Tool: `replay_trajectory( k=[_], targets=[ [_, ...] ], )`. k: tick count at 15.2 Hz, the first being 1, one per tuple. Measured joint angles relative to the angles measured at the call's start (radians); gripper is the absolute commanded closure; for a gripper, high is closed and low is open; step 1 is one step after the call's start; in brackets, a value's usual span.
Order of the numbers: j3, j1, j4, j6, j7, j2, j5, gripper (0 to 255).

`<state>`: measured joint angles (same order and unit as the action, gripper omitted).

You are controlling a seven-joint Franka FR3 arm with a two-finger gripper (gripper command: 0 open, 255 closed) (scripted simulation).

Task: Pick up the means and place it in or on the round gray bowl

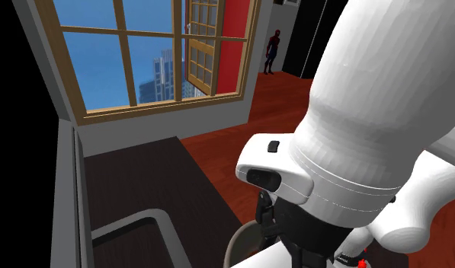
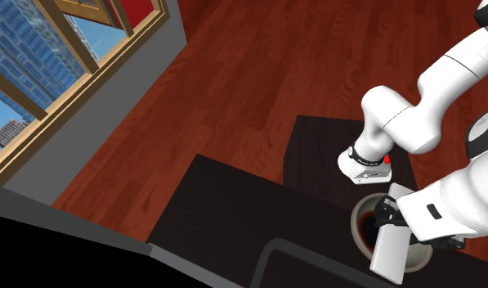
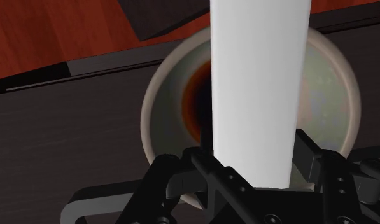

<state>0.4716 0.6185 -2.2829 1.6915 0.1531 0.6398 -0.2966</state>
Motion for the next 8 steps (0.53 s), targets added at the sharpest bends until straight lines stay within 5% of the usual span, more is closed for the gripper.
replay_trajectory(
  k=[1, 2, 8],
  targets=[
    [0.000, 0.000, 0.000, 0.000, 0.000, -0.001, 0.000, 255],
    [0.000, 0.000, 0.001, 0.000, 0.000, -0.001, 0.000, 0],
    [0.000, 0.000, -0.002, 0.000, 0.000, -0.001, 0.000, 0]
  ],
)
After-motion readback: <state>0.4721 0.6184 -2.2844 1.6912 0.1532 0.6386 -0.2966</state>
